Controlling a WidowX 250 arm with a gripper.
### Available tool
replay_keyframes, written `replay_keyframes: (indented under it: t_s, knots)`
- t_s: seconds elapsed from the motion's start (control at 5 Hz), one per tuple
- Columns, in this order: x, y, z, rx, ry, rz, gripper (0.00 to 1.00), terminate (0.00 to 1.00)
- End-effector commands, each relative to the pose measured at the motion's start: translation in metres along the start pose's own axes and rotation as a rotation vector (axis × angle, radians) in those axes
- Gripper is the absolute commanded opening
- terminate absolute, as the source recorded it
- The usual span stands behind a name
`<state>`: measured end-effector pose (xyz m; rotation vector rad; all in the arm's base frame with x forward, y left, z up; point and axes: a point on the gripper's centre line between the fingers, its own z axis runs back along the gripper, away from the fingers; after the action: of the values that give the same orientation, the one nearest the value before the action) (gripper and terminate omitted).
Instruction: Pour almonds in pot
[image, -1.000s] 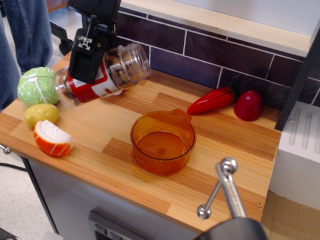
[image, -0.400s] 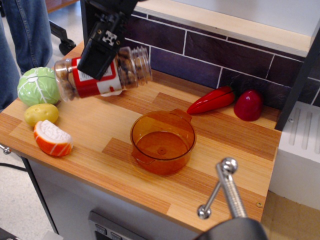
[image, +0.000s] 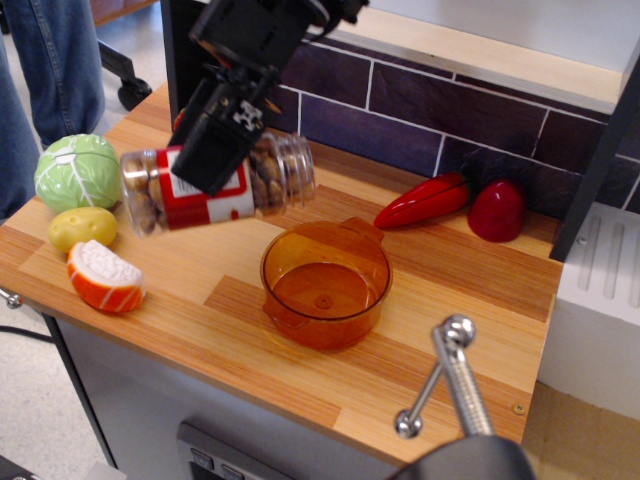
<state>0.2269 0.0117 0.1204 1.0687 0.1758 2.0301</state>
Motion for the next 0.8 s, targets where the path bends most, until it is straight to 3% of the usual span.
replay_keyframes:
  t_s: [0.0, 0.4, 0.6]
  knots:
    - [-0.0044, 0.0283, -0.0091, 0.061, -0.043, 0.126, 0.00, 0.00]
    - [-0.0056, 0.0260, -0.0077, 0.174, -0.078, 0.224, 0.00, 0.00]
    - [-0.0100, 0.0218, -0.0001, 0.187, -0.062, 0.224, 0.00, 0.00]
